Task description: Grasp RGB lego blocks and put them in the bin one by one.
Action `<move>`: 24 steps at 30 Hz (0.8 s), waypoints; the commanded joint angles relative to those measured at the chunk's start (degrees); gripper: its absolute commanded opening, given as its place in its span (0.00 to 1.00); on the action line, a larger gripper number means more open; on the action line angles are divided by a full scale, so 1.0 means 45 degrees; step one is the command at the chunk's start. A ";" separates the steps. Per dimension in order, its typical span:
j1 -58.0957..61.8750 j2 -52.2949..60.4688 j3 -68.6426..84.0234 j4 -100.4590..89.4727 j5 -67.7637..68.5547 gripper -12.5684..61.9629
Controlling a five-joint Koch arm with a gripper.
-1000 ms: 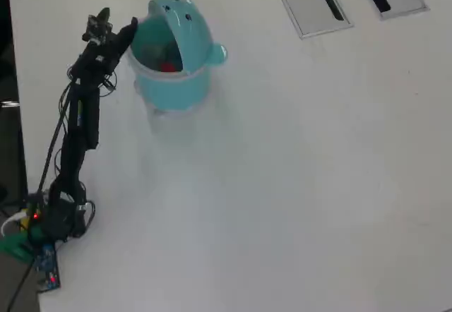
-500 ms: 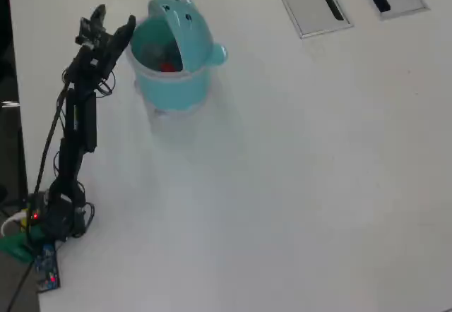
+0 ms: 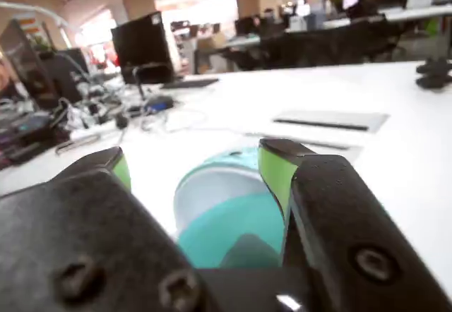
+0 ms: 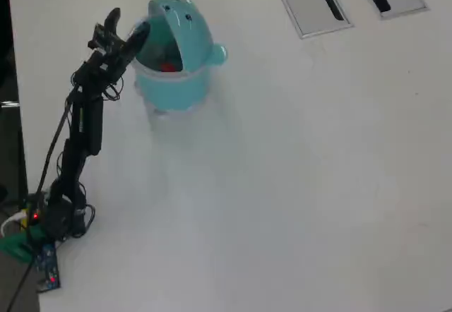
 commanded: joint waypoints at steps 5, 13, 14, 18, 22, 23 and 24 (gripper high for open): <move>0.0625 0.1035 0.0703 -0.0840 0.1445 0.62; 0.0605 0.2324 0.2695 -0.1348 0.2695 0.61; 0.0625 0.2559 0.3086 -0.1406 0.2793 0.61; 0.0996 0.3770 0.5156 -0.2285 0.3301 0.61; 0.1563 0.4629 0.7012 -0.3633 0.3652 0.61; 0.1699 0.4727 0.7090 -0.3633 0.3828 0.61; 0.1816 0.4805 0.7227 -0.3633 0.4063 0.61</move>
